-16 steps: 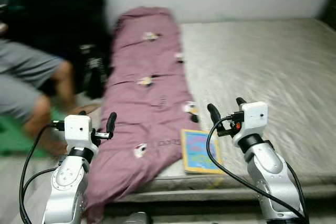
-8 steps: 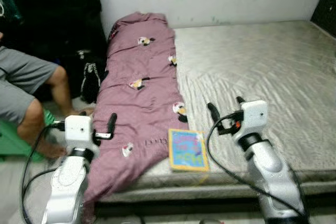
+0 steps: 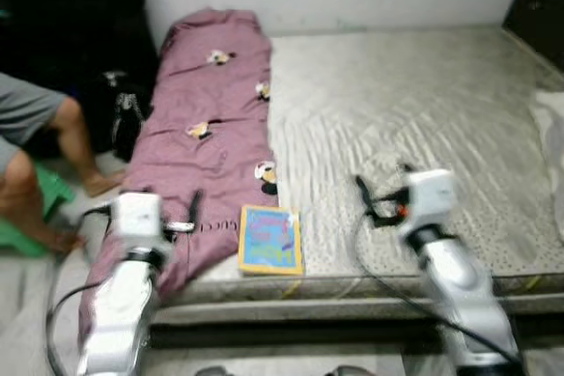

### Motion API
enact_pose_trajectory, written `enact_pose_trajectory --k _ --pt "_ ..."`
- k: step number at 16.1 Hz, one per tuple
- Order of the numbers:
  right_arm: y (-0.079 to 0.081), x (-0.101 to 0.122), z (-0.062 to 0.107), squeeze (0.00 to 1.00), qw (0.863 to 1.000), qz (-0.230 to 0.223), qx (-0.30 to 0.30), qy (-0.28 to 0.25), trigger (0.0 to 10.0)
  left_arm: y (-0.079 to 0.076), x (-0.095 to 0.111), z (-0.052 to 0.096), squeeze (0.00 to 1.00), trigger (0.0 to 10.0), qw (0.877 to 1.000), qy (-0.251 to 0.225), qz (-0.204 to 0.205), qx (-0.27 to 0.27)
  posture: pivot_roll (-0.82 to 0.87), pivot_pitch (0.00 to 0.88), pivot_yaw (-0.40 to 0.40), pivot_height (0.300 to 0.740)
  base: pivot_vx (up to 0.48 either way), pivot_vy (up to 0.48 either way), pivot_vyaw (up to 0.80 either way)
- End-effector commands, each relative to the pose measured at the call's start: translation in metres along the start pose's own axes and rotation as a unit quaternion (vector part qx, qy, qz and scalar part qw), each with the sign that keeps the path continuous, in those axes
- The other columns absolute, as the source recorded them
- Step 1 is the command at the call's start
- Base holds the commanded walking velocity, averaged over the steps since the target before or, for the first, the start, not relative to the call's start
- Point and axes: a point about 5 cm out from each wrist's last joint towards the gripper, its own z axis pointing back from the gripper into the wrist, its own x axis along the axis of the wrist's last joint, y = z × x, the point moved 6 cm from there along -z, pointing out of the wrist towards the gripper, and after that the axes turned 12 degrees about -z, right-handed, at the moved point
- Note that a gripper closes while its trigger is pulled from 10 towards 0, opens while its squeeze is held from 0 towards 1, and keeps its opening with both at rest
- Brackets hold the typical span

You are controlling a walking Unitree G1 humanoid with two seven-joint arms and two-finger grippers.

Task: Clean up the room

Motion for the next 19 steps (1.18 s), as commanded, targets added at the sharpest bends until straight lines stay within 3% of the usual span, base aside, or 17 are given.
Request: enact_pose_trajectory --k 1,4,7,14,19 --pt "0.012 0.006 -0.004 0.00 1.000 -0.003 0.020 -0.012 10.0 0.012 -0.001 0.001 0.00 10.0 1.000 0.000 0.002 0.013 -0.05 0.000 0.027 0.740 0.000 0.000 0.51" --pt "0.012 0.005 -0.004 0.00 1.000 -0.004 0.018 -0.012 10.0 0.013 -0.001 0.002 0.00 10.0 1.000 0.003 -0.009 0.015 -0.05 0.000 0.031 0.740 0.000 0.000 0.69" --pt "0.006 0.005 -0.003 0.00 1.000 -0.011 -0.002 -0.019 10.0 0.011 -0.005 -0.001 0.00 10.0 1.000 0.010 -0.010 0.012 -0.06 0.000 0.051 0.740 0.000 0.000 0.00" --pt "-0.008 0.008 -0.001 0.00 0.998 0.007 -0.055 -0.038 10.0 -0.011 0.008 -0.032 0.00 10.0 0.999 -0.011 -0.010 -0.033 -0.14 0.000 0.093 0.740 0.000 0.000 0.00" --pt "0.010 -0.001 -0.017 0.00 1.000 0.006 -0.009 -0.020 10.0 0.005 -0.002 -0.017 0.00 10.0 1.000 0.001 -0.002 0.018 -0.01 0.000 -0.016 0.740 0.000 0.000 0.00"
